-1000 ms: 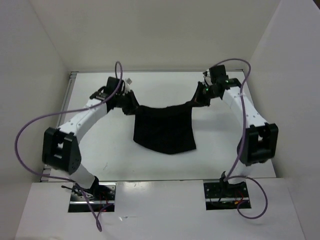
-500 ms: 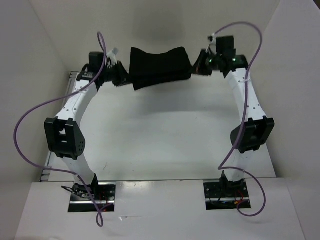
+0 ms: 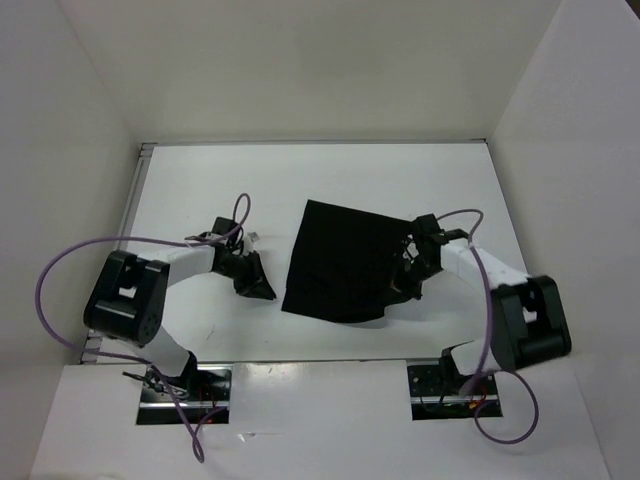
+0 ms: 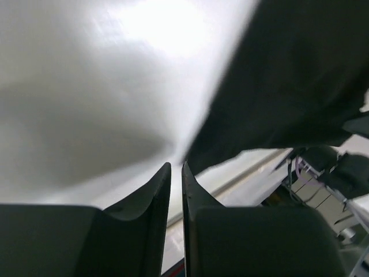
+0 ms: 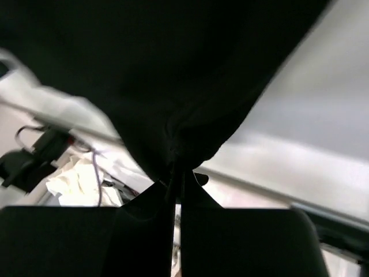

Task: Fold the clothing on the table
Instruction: Fold the skirt

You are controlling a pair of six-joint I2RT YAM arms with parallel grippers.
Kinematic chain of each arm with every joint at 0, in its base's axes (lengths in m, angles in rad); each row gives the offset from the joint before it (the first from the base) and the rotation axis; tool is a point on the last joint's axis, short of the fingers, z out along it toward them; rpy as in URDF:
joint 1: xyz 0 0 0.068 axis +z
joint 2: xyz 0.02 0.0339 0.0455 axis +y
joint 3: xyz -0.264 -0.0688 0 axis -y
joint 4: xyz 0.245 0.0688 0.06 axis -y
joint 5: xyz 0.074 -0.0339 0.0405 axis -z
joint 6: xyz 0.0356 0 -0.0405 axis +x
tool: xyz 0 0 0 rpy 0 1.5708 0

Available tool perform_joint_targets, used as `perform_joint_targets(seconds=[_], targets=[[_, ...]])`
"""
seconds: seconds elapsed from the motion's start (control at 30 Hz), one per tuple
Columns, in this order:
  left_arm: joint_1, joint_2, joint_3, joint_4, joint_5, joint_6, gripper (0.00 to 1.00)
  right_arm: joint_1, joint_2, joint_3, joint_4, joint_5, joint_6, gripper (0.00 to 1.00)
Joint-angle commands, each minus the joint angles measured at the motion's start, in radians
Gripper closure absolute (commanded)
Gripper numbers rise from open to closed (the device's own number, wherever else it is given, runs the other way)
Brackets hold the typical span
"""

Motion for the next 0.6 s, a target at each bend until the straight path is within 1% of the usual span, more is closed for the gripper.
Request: perform_joint_targets(seconds=[0.0, 0.07, 0.1, 0.13, 0.17, 0.2, 0.23, 0.27, 0.3, 0.33, 0.4, 0.43, 0.47, 0.57], targets=[[-0.019, -0.114, -0.037, 0.021, 0.015, -0.011, 0.81, 0.016, -0.177, 0.001, -0.032, -0.022, 0.069, 0.97], [-0.019, -0.168, -0.037, -0.013, 0.016, -0.011, 0.81, 0.016, -0.205, 0.001, -0.072, -0.011, 0.086, 0.89], [-0.028, -0.183, -0.037, -0.024, 0.016, -0.011, 0.81, 0.016, -0.216, 0.001, -0.104, -0.011, 0.086, 0.73], [-0.028, -0.209, -0.037, -0.045, 0.016, -0.011, 0.81, 0.016, -0.233, 0.001, -0.123, -0.011, 0.086, 0.7], [-0.028, -0.219, -0.023, -0.054, 0.016, -0.001, 0.79, 0.016, -0.247, 0.011, -0.136, 0.001, 0.095, 0.68], [-0.028, -0.228, -0.023, -0.067, 0.016, -0.001, 0.77, 0.016, -0.265, 0.024, -0.172, 0.024, 0.105, 0.65], [-0.028, -0.228, -0.009, -0.067, 0.016, -0.001, 0.74, 0.016, -0.308, 0.041, -0.192, 0.093, 0.122, 0.61], [-0.028, -0.237, -0.009, -0.067, 0.026, -0.001, 0.69, 0.016, -0.327, 0.074, -0.209, 0.121, 0.145, 0.61], [-0.028, -0.237, -0.009, -0.067, 0.026, -0.001, 0.58, 0.016, -0.339, 0.093, -0.23, 0.147, 0.155, 0.58], [-0.028, -0.237, -0.009, -0.067, 0.026, -0.001, 0.56, 0.016, -0.351, 0.107, -0.276, 0.18, 0.155, 0.58], [-0.037, -0.237, -0.009, -0.067, 0.011, -0.001, 0.51, 0.016, -0.362, 0.116, -0.308, 0.19, 0.173, 0.58], [-0.047, -0.227, -0.009, -0.052, 0.011, -0.001, 0.45, 0.025, -0.371, 0.116, -0.318, 0.19, 0.184, 0.58], [-0.056, -0.227, -0.009, -0.051, 0.011, -0.001, 0.43, 0.037, -0.396, 0.086, -0.327, 0.181, 0.196, 0.58], [-0.082, -0.165, -0.027, -0.013, -0.007, 0.008, 0.4, 0.066, -0.458, 0.026, -0.327, 0.165, 0.292, 0.58]])
